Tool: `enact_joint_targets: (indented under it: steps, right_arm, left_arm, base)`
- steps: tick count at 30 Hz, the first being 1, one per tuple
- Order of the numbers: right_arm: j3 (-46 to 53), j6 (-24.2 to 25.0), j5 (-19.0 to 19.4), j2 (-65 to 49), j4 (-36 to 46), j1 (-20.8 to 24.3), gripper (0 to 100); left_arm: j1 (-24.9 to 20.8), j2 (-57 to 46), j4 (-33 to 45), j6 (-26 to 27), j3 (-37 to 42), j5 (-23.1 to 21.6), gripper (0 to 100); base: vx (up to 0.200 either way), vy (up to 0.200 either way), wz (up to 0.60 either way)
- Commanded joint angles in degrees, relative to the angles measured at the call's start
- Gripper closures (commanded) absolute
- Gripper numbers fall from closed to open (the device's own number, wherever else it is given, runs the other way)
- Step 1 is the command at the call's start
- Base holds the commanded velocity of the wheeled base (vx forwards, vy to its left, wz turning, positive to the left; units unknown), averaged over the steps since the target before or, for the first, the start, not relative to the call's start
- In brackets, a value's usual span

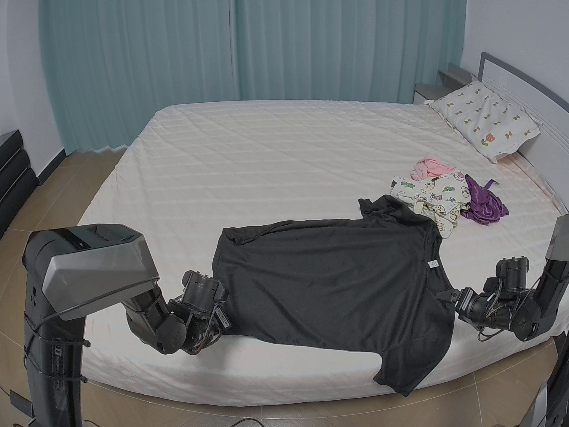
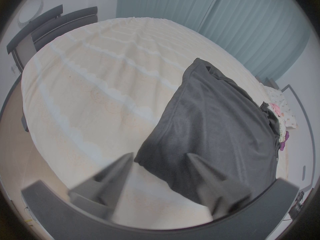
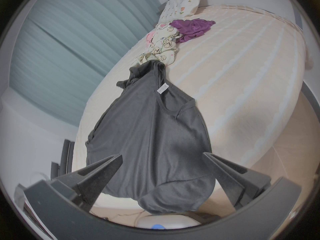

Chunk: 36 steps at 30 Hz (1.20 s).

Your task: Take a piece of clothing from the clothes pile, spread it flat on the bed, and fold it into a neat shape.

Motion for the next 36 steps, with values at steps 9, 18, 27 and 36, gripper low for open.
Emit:
enact_joint_targets:
  steps: [9, 18, 27, 36]
  right_arm:
    - [4.94, -12.69, 2.43, 4.90, 0.53, 0.45, 0]
    - [3.09, -16.21, 1.46, 7.10, 0.79, 0.89, 0]
    - [-1.13, -17.53, -0.91, 12.02, 0.44, 1.33, 0]
    - [-1.39, -17.53, -1.26, 12.90, 0.71, 2.56, 100]
  left_arm:
    - [0.41, -4.11, 0.52, 0.41, 9.07, 1.22, 100]
    - [2.78, -5.34, 0.34, 0.85, 14.43, 0.25, 100]
    - [3.31, -6.39, 0.08, 2.35, 17.16, -2.30, 100]
    - [3.22, -6.04, -0.01, 2.35, 17.16, -3.44, 100]
  base:
    - [0.000, 0.000, 0.00]
    - [0.000, 0.000, 0.00]
    - [0.000, 0.000, 0.00]
    - [0.000, 0.000, 0.00]
